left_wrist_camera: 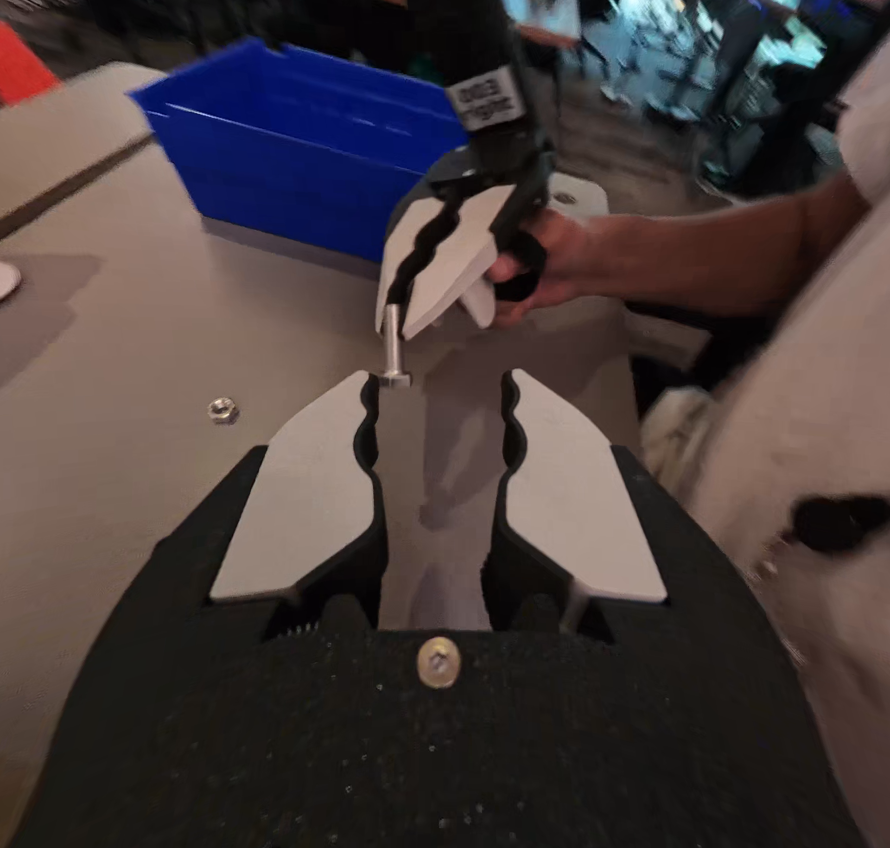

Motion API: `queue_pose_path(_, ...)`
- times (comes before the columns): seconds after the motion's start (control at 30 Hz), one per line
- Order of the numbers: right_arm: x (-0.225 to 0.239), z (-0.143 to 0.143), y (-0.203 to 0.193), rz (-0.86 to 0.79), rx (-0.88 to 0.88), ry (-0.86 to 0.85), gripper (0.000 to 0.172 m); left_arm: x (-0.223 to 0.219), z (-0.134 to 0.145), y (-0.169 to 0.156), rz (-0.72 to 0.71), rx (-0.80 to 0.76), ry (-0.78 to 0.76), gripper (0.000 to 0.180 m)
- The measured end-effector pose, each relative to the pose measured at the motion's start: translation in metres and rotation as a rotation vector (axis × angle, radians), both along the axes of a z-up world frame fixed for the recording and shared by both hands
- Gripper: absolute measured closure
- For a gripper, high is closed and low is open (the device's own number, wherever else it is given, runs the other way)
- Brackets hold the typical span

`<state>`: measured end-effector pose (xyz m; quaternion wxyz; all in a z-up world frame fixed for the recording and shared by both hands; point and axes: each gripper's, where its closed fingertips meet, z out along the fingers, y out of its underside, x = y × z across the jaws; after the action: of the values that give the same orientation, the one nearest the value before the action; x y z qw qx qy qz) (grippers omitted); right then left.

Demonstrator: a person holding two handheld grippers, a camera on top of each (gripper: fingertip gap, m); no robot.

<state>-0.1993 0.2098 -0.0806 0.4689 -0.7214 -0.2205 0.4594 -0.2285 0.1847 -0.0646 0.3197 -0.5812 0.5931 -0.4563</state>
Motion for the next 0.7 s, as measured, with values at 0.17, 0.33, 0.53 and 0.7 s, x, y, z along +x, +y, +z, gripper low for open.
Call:
queue_pose_path(0.17,-0.010,0.005,-0.008,0.021,0.015,-0.083,0.162,-0.007,-0.039,0.020,0.406,0.316,-0.071,0.134)
queue_pose_path(0.33,-0.020,-0.001,-0.019,0.109,0.049,-0.080,0.163,-0.004,-0.045,0.001,0.366,0.381,-0.081,0.154)
queue_pose_path(0.53,-0.020,0.011,-0.030,0.182,0.035,0.087,0.162,0.002,-0.049,-0.024,0.222,0.039,-0.084,0.146)
queue_pose_path(0.7,-0.028,0.014,-0.036,0.237,-0.026,0.209,0.163,0.000,-0.031,-0.024,0.235,-0.011,-0.195,0.150)
